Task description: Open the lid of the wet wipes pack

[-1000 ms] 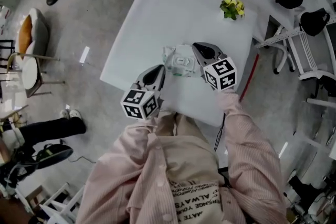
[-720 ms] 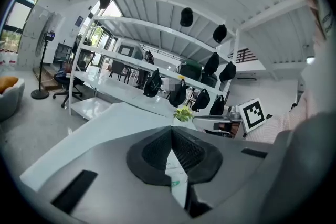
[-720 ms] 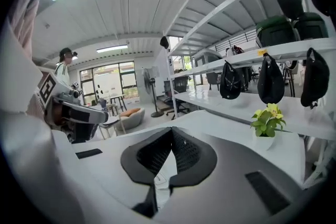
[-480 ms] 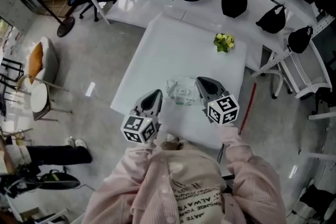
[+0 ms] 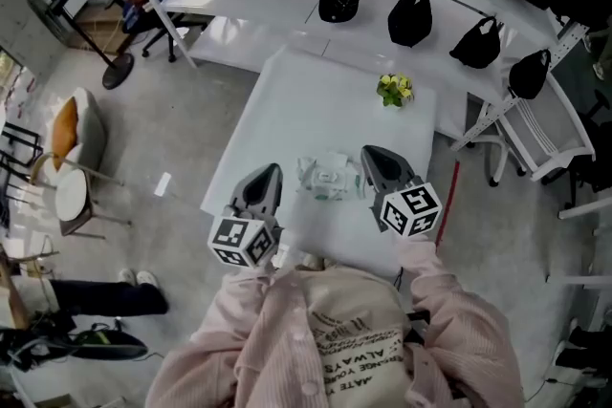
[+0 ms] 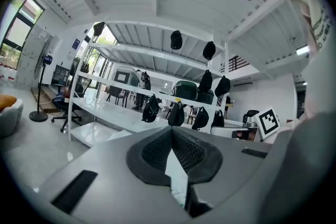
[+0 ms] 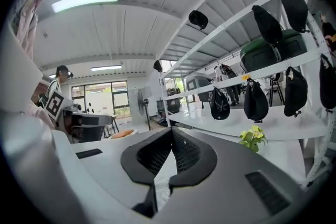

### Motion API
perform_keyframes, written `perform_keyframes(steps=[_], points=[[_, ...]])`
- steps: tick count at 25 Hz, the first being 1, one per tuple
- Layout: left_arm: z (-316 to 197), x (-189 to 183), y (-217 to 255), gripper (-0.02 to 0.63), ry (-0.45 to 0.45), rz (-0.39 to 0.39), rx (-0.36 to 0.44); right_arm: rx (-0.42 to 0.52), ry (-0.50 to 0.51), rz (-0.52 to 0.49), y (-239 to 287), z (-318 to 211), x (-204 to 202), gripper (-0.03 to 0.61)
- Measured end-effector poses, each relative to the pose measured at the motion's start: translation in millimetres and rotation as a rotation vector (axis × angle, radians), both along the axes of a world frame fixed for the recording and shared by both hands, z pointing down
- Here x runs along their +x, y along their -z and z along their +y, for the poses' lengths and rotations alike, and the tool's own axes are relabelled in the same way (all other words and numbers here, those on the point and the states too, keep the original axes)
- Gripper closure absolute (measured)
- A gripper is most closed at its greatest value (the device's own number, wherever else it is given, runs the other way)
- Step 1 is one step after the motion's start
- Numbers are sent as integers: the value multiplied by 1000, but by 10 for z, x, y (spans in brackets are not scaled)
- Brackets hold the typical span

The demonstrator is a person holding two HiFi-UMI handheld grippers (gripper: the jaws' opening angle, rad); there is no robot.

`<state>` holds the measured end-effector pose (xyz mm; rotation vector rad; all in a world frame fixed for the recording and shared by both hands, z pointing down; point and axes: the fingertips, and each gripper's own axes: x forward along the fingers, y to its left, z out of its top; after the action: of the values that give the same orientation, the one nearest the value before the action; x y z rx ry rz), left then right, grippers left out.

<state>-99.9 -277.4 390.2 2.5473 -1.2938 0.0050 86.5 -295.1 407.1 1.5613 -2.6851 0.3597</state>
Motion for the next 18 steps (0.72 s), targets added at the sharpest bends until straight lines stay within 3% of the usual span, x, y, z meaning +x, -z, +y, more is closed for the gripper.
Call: perform_keyframes(steps=[9,18], points=[[7,-111,230,614,32,4,53,72,-63,-26,364,66,195,578],[33,-122,252,614,28,-10,65,82,-86,-47,416,101,260,578]])
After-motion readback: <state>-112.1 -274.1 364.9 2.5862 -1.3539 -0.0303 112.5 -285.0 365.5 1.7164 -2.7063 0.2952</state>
